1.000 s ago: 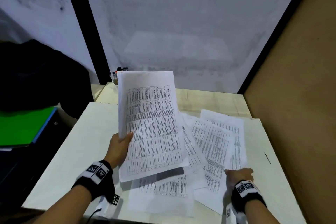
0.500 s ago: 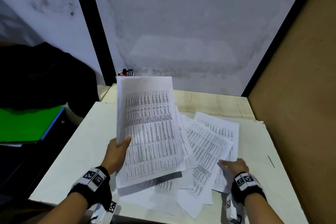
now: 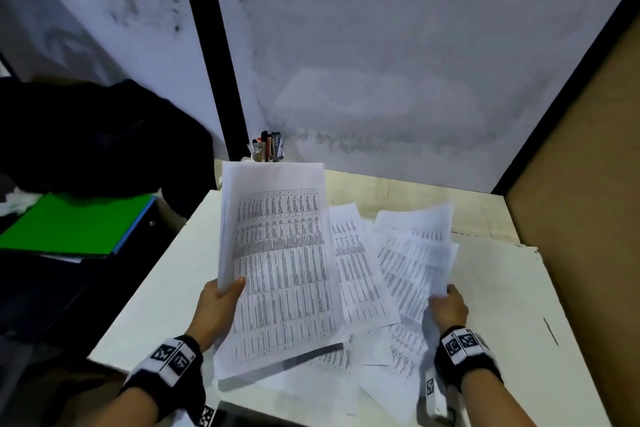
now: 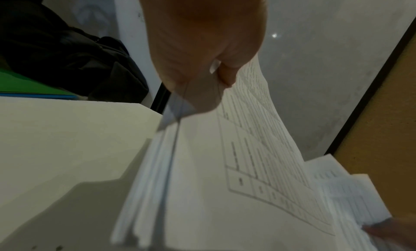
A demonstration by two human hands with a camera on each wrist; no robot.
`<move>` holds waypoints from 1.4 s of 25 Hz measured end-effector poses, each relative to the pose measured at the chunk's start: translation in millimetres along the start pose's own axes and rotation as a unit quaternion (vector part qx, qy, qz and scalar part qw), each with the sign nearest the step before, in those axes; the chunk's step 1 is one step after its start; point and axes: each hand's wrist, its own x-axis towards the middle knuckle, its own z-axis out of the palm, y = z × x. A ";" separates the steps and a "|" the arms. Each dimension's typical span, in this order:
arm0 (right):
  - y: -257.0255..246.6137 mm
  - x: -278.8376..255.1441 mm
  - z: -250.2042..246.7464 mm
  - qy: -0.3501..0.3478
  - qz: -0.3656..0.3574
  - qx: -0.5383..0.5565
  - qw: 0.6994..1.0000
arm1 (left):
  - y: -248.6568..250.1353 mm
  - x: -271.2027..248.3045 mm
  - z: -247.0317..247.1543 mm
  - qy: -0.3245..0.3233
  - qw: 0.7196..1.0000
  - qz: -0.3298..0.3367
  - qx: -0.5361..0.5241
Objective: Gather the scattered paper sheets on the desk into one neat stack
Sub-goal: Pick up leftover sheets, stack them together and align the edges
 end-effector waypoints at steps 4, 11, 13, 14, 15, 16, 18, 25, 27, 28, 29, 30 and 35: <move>-25.0 1.7 -30.8 0.016 -0.073 -0.016 0.997 | -4.2 7.2 3.0 -0.003 1.000 -0.007 0.010; -70.3 -1.5 -131.2 0.150 -0.143 0.111 0.972 | 5.6 28.7 15.0 -0.022 1.000 0.018 0.002; -86.2 -13.3 -164.2 0.176 -0.177 0.179 0.952 | 13.6 31.2 20.4 -0.027 0.999 0.027 -0.015; -92.0 -19.0 -176.3 0.178 -0.191 0.210 0.942 | 16.9 31.2 23.9 -0.034 0.999 0.033 -0.022; -95.0 -23.8 -183.5 0.166 -0.200 0.235 0.937 | 20.5 30.8 28.1 -0.043 0.998 0.037 -0.025; -96.6 -28.4 -184.9 0.143 -0.202 0.251 0.936 | 24.3 30.0 33.2 -0.057 0.997 0.048 -0.027; -97.0 -41.2 -172.5 0.070 -0.201 0.248 0.945 | 39.4 22.5 45.7 -0.099 0.992 0.072 -0.033; -87.6 -68.9 -71.4 -0.175 -0.208 0.233 0.934 | 99.1 -7.5 66.8 -0.250 0.957 -0.064 -0.134; -93.1 -73.6 -61.2 -0.175 -0.208 0.240 0.932 | 107.9 -13.1 63.1 -0.286 0.945 -0.114 -0.113; -96.7 -77.0 -57.4 -0.159 -0.210 0.245 0.933 | 109.8 -11.6 64.9 -0.300 0.943 -0.077 -0.123; -100.5 -81.0 -54.1 -0.137 -0.216 0.251 0.934 | 115.3 -13.1 65.0 -0.304 0.941 -0.024 -0.148; -104.4 -84.9 -50.8 -0.115 -0.226 0.256 0.933 | 113.6 -9.5 63.9 -0.263 0.949 0.020 -0.173; -106.0 -91.8 -33.1 -0.090 -0.267 0.268 0.921 | 98.2 2.5 64.0 -0.178 0.966 0.138 -0.129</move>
